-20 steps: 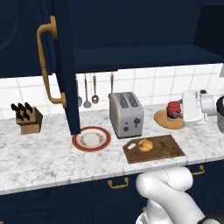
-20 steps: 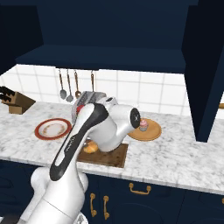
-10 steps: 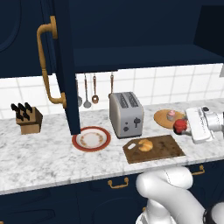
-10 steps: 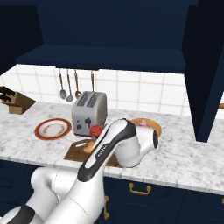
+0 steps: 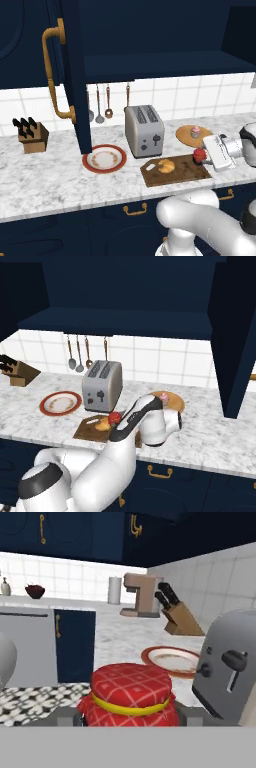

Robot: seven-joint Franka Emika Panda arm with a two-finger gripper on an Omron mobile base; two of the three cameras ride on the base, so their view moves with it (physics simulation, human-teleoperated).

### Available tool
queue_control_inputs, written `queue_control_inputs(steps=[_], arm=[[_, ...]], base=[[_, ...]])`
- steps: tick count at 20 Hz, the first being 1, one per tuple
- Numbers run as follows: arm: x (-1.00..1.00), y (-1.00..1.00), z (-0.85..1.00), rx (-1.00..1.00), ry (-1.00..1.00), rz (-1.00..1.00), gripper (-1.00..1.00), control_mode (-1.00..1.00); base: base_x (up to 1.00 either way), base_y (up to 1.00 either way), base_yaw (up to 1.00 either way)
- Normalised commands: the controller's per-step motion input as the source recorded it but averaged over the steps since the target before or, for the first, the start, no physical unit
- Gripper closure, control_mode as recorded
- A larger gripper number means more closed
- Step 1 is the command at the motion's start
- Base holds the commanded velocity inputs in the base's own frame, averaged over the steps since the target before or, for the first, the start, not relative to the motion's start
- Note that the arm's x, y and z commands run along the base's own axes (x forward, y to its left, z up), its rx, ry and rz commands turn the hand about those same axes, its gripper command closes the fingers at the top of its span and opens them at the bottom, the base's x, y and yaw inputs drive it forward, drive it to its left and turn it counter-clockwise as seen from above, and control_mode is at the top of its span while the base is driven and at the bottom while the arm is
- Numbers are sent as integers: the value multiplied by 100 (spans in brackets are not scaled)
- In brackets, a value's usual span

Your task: From the different types of pastries on the counter, select a croissant and place it on the cutting board. Then retrieve a jar of jam from the cabinet and place it alongside the croissant on the cutting board.

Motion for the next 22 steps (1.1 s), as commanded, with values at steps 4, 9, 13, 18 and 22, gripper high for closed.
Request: queue_control_inputs(steps=[4, 9, 13, 18, 22], arm=[[40, -6, -41, 2, 14, 9, 100, -100], [43, -12, -39, 8, 7, 8, 100, -100], [41, -9, -44, 10, 0, 7, 100, -100], [32, -5, -32, 8, -1, 6, 100, -100], [30, 0, -31, 2, -1, 2, 100, -100]], base=[[0, 0, 0], [0, 0, 0], [0, 0, 0], [0, 0, 0], [0, 0, 0]])
